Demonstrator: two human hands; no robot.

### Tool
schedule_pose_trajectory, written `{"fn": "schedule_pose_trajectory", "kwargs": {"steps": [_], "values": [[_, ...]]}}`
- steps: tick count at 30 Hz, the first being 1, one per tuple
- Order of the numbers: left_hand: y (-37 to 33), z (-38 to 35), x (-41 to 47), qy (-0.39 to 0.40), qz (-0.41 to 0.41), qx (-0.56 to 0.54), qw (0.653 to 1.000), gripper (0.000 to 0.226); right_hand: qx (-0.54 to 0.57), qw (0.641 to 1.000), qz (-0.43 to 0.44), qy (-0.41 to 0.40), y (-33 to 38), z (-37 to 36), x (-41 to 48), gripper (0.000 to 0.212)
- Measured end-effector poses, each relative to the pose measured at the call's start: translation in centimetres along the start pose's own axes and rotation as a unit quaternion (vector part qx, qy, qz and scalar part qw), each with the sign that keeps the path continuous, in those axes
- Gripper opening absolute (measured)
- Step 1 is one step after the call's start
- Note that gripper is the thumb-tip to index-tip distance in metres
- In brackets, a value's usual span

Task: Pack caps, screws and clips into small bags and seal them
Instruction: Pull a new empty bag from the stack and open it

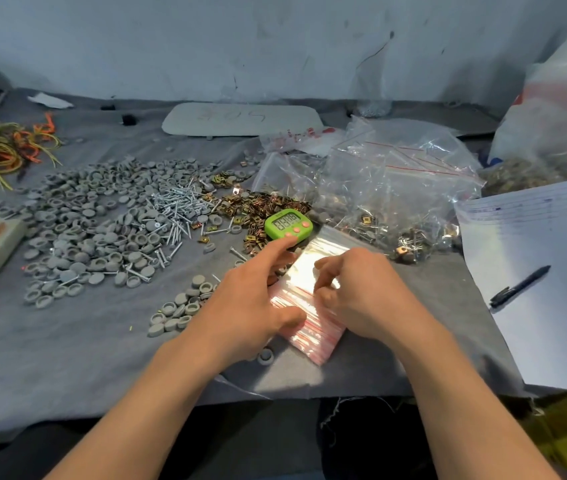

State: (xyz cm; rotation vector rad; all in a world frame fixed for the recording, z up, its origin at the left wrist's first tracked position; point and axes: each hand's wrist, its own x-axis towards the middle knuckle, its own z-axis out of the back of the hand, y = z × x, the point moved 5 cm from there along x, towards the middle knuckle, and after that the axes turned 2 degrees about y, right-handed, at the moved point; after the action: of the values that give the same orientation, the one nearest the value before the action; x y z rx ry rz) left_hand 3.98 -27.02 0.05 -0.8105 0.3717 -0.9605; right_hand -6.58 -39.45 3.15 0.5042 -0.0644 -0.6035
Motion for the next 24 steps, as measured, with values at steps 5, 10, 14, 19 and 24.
{"fn": "schedule_pose_trajectory", "kwargs": {"steps": [5,10,14,19,24], "values": [[-0.1,0.2,0.0,-0.023,0.02,-0.001,1.0,0.117,0.152,0.974,-0.09,-0.141,-2.4,1.0,0.5,0.027],[-0.9,0.1,-0.5,-0.013,-0.01,0.082,0.996,0.057,0.532,0.793,-0.141,-0.259,-4.3,1.9,0.6,0.027],[-1.8,-0.3,-0.8,0.009,-0.054,0.158,0.986,0.021,0.709,0.687,-0.087,-0.136,-1.8,0.9,1.0,0.024],[-2.1,-0.6,-0.9,0.006,-0.072,0.143,0.987,0.035,0.783,0.621,-0.034,0.024,1.7,-0.3,1.3,0.035],[-2.8,2.2,-1.8,-0.163,-0.071,0.113,0.978,0.022,0.738,0.672,-0.061,0.003,2.9,-1.3,1.9,0.034]]}}
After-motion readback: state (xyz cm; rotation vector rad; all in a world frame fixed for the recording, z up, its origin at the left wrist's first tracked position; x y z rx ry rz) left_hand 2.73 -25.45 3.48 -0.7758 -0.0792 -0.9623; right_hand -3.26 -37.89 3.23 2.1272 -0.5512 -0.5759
